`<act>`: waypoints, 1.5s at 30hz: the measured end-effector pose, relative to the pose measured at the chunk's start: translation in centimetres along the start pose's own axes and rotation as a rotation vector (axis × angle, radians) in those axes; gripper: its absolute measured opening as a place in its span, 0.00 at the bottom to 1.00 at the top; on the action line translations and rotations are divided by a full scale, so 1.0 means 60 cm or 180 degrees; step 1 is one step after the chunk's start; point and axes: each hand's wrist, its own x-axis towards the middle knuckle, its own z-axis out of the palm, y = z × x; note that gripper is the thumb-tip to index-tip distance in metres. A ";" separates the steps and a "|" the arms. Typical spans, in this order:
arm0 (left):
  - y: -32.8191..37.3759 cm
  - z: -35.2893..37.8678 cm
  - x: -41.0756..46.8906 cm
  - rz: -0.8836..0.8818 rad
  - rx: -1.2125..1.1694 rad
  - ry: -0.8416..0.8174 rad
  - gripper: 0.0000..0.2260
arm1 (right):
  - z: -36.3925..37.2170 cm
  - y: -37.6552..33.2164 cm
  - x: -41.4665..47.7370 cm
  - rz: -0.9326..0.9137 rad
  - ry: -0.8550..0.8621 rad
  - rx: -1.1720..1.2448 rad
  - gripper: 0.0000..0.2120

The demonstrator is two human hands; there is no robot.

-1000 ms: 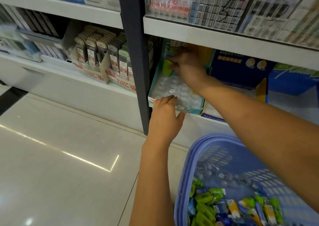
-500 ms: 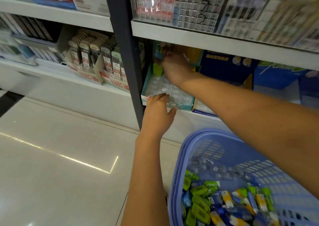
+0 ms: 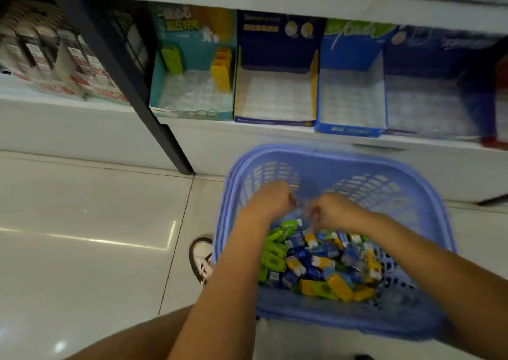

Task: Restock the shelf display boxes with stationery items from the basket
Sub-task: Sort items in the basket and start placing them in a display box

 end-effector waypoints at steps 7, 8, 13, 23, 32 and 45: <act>-0.023 0.186 0.029 -0.0044 0.0965 -0.1503 0.16 | 0.146 0.090 -0.016 0.0040 -0.1261 -0.0588 0.21; -0.024 0.192 0.031 -0.0014 0.1097 -0.1490 0.16 | 0.149 0.092 -0.017 -0.0057 -0.1173 -0.0488 0.21; -0.029 0.208 0.036 0.0067 0.1389 -0.1291 0.11 | 0.131 0.112 -0.023 -0.0079 -0.0971 0.0032 0.19; -0.024 0.106 0.026 -0.0444 -0.1090 -0.0781 0.07 | -0.005 0.122 -0.059 -0.0231 0.0110 0.2439 0.11; -0.036 -0.128 -0.073 -0.0071 -0.3388 0.1491 0.05 | -0.126 -0.025 -0.038 -0.1189 0.1630 0.3266 0.12; -0.124 -0.159 -0.081 -0.0361 -0.4326 0.3437 0.05 | -0.279 -0.276 0.128 -0.1572 0.2679 0.0330 0.12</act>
